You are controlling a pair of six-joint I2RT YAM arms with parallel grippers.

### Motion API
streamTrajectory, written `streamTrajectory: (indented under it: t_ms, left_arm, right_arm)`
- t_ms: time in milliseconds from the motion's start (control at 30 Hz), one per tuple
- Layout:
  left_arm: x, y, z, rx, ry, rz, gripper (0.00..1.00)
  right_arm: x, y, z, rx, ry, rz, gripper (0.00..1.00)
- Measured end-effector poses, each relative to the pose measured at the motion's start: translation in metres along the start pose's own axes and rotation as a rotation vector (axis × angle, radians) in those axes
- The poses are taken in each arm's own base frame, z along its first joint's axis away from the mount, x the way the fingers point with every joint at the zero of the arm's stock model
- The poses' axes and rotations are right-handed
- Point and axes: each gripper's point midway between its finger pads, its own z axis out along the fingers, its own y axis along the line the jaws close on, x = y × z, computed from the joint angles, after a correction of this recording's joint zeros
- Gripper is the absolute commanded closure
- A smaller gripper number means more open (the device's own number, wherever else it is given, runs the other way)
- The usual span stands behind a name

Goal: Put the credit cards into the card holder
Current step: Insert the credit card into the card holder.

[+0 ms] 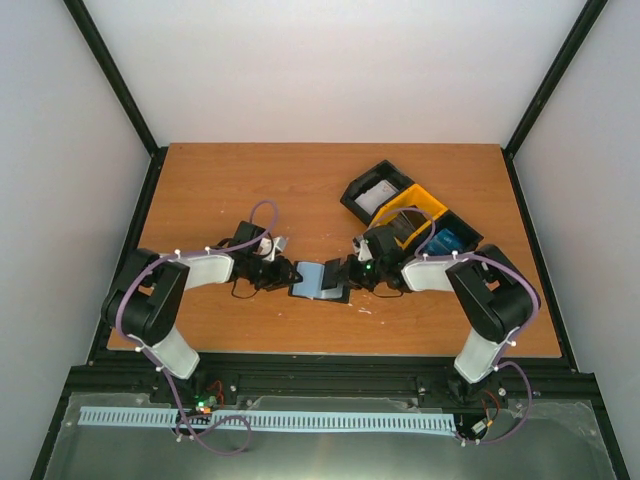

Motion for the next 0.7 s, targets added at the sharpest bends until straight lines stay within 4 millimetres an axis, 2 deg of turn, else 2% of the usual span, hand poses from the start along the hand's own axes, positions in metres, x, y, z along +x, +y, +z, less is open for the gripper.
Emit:
streamTrajectory:
  t_ms: [467, 700]
  left_arm:
    - [-0.003, 0.008, 0.001, -0.037, -0.020, -0.002, 0.83]
    - [-0.003, 0.012, 0.001, -0.053, -0.028, -0.004, 0.86]
  right_arm:
    - [0.013, 0.001, 0.002, -0.095, 0.007, 0.074, 0.97]
    - [0.017, 0.002, -0.005, -0.098, -0.007, 0.077, 0.97]
